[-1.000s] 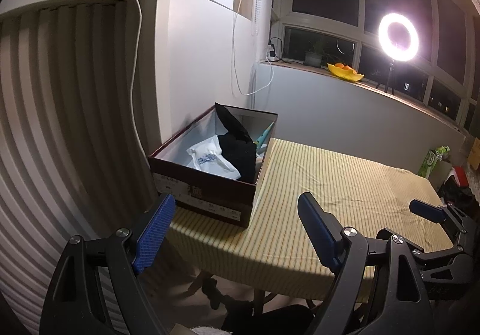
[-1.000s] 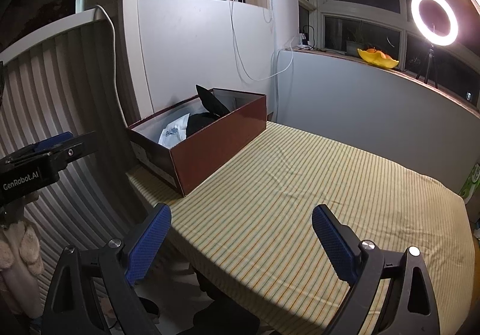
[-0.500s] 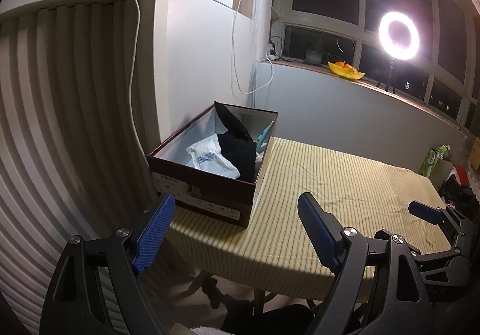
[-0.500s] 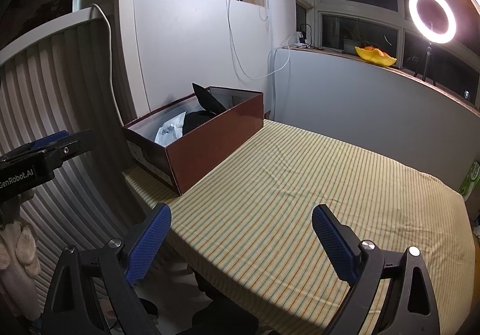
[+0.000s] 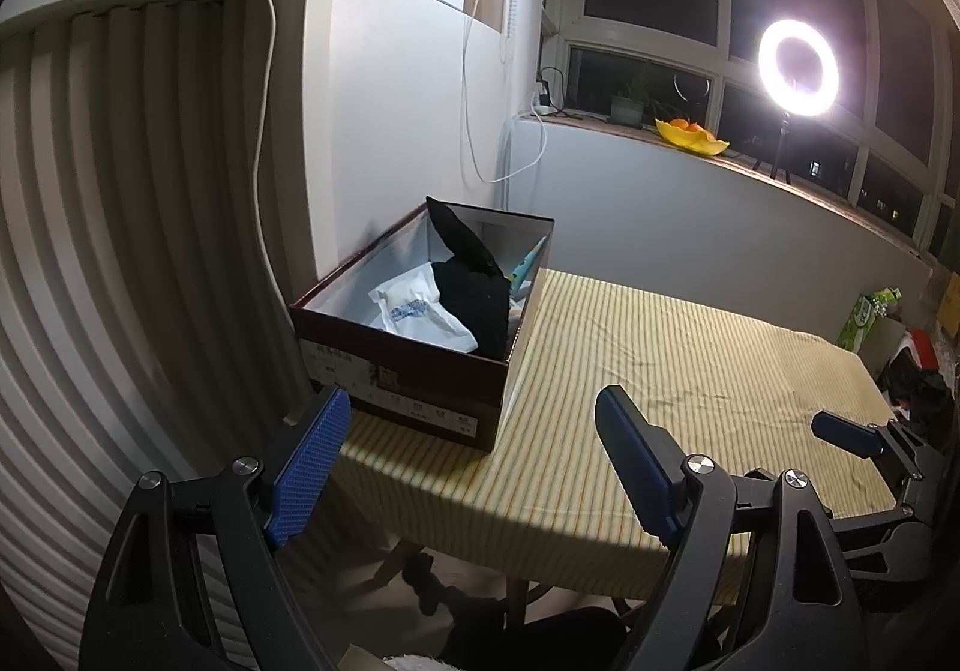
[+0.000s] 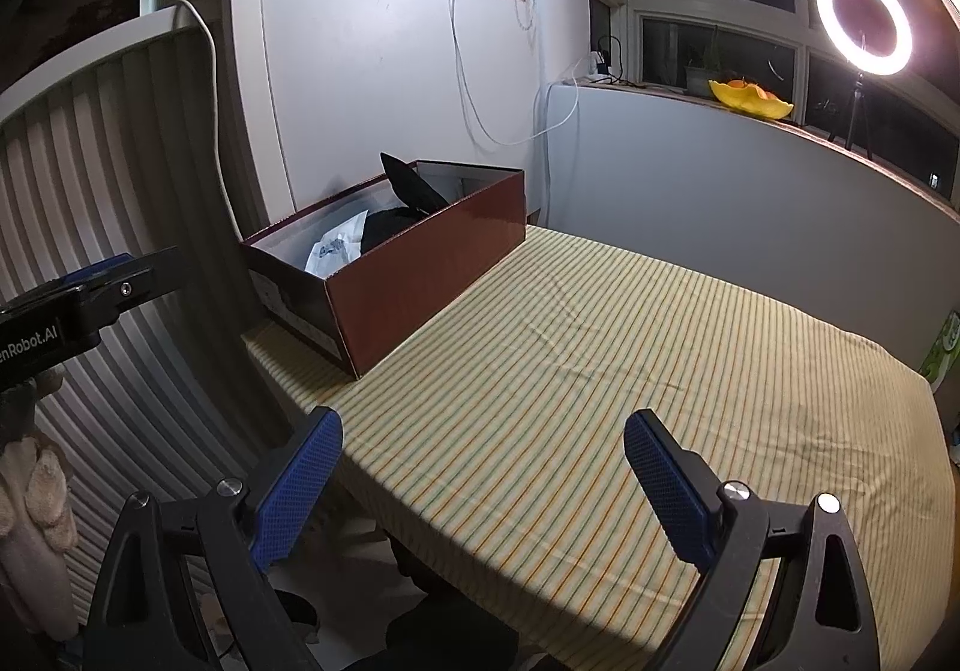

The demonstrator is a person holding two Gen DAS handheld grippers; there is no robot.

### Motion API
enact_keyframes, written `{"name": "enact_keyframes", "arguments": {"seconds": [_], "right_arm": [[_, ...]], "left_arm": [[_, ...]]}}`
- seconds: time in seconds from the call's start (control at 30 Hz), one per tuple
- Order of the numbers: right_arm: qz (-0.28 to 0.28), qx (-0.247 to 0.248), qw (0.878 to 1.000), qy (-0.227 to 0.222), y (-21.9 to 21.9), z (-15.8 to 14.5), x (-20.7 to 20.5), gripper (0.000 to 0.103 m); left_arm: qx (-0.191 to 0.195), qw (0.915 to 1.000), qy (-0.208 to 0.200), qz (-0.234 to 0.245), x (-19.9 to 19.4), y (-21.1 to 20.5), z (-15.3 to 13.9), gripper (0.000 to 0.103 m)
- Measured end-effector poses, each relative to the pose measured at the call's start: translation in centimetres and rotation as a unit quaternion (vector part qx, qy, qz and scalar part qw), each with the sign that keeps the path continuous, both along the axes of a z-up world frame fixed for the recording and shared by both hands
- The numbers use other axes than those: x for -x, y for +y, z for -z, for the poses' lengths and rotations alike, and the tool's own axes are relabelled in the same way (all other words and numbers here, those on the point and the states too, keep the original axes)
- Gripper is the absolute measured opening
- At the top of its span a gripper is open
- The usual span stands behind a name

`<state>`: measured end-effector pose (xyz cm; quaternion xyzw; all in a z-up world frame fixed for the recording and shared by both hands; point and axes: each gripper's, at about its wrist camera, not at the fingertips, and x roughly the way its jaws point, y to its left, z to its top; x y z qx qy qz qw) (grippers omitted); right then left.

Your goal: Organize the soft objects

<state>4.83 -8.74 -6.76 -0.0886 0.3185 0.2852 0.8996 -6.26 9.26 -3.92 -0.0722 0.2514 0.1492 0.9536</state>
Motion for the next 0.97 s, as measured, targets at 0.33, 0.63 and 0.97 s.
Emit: {"name": "enact_keyframes", "arguments": {"seconds": [0.33,0.63,0.97], "right_arm": [[-0.001,0.001,1.0,0.004,-0.16,0.29,-0.11,0.093],[-0.001,0.004,1.0,0.007,-0.24,0.61,-0.11,0.093],[-0.001,0.006,1.0,0.009,-0.45,0.74,-0.25,0.093]], "left_arm": [[-0.001,1.0,0.002,-0.002,-0.2,0.15,0.1,0.084],[-0.018,0.9998,0.0,-0.005,-0.29,-0.21,0.28,0.084],[-0.009,0.9999,-0.003,-0.013,-0.08,0.21,0.17,0.085]]}}
